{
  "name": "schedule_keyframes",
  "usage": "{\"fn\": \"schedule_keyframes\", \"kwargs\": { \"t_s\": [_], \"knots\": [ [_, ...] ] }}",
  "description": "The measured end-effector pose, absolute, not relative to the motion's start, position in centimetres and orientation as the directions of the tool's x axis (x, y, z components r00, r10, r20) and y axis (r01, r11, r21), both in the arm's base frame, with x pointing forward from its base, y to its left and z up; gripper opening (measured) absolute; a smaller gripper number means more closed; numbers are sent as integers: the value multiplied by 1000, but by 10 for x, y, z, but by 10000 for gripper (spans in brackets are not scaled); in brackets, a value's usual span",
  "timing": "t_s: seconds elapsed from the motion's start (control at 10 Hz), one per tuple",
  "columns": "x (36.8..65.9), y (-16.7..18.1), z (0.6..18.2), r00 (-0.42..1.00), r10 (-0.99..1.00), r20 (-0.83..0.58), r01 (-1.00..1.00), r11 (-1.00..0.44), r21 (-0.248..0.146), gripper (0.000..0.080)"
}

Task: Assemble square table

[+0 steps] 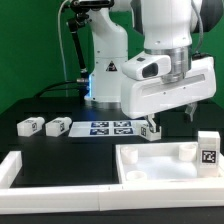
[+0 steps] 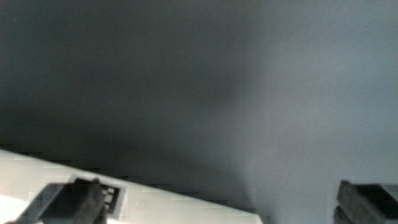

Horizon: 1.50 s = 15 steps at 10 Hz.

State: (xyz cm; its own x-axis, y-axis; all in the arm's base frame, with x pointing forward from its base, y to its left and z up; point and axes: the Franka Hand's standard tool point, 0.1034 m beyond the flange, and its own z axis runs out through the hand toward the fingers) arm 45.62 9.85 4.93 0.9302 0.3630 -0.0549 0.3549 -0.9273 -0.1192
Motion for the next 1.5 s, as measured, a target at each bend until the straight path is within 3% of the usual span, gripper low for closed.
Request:
{"fn": "schedule_keyframes", "kwargs": {
  "t_s": [0.2,0.6,1.1,1.5],
  "knots": [
    [454,98,48,930,362,-59,354,-928,-120,649],
    [381,91,33,839,361,-406,344,-932,-119,649],
    [379,89,30,672,349,-653,315,-933,-174,649],
    [387,76,21,542,333,-772,325,-930,-173,649]
  ]
}}
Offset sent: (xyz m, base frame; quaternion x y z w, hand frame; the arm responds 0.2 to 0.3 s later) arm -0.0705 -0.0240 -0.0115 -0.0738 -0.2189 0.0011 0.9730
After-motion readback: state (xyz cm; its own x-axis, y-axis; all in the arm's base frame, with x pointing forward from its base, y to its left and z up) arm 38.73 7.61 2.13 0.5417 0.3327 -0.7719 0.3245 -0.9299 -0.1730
